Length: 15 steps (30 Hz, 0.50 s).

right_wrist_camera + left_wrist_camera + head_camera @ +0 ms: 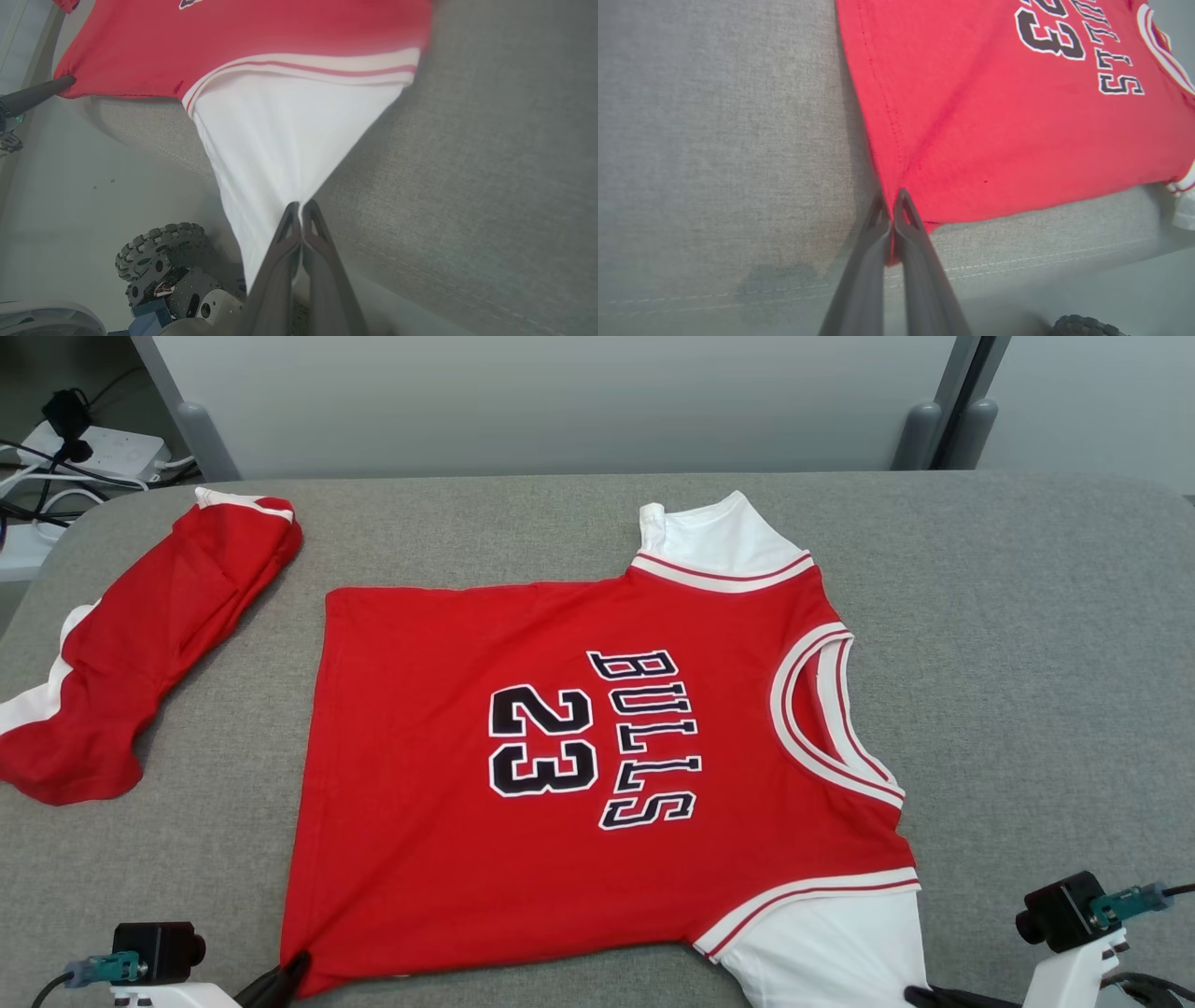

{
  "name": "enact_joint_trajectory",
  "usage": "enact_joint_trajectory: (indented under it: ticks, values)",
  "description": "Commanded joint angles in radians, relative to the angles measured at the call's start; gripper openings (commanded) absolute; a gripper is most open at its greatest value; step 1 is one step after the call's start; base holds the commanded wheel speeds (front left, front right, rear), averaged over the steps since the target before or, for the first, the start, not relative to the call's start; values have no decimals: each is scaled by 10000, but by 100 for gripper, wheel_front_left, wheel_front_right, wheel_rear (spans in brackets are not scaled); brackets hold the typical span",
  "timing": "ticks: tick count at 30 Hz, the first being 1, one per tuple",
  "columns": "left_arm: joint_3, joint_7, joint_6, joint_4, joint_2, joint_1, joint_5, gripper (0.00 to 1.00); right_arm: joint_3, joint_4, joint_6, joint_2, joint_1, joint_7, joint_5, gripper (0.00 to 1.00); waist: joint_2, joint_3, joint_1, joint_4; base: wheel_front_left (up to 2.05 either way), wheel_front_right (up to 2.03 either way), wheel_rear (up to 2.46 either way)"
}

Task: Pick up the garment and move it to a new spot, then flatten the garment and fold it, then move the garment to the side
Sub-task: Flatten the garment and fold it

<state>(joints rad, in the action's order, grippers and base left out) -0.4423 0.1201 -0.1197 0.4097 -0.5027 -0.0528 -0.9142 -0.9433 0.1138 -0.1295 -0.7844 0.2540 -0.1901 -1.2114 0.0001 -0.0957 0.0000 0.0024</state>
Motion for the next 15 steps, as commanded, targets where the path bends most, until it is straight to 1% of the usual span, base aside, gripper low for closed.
enact_joint_trajectory:
  ticks: [1, 5, 8, 12, 15]
  values:
    - [434, -28, 160, -340, -499, -217, -50, 0, 96, -303, -12, -460, -234, -129, -220, 0, -1, 9, 0, -12, 0, 0, 0]
    - [467, 116, 393, -823, -711, -137, 10, 0, 273, -879, -12, -665, -258, -608, -646, 0, -1, -21, 0, -34, 0, 0, 0]
    - [380, 500, 458, -1211, -967, -349, 125, 0, 645, -1282, -12, -858, -20, -705, -799, 0, -1, -92, 0, -28, 0, 0, 0]
    - [238, 1207, 492, -1678, -1413, -952, 362, 0, 1208, -1400, -12, -1032, 634, -686, -493, 0, -1, -279, 0, -25, 0, 0, 0]
    - [133, 1751, 491, -1959, -1560, -1549, 443, 0, 1482, -1220, -12, -875, 1183, -773, -269, 0, -1, -462, 0, 11, 0, 0, 0]
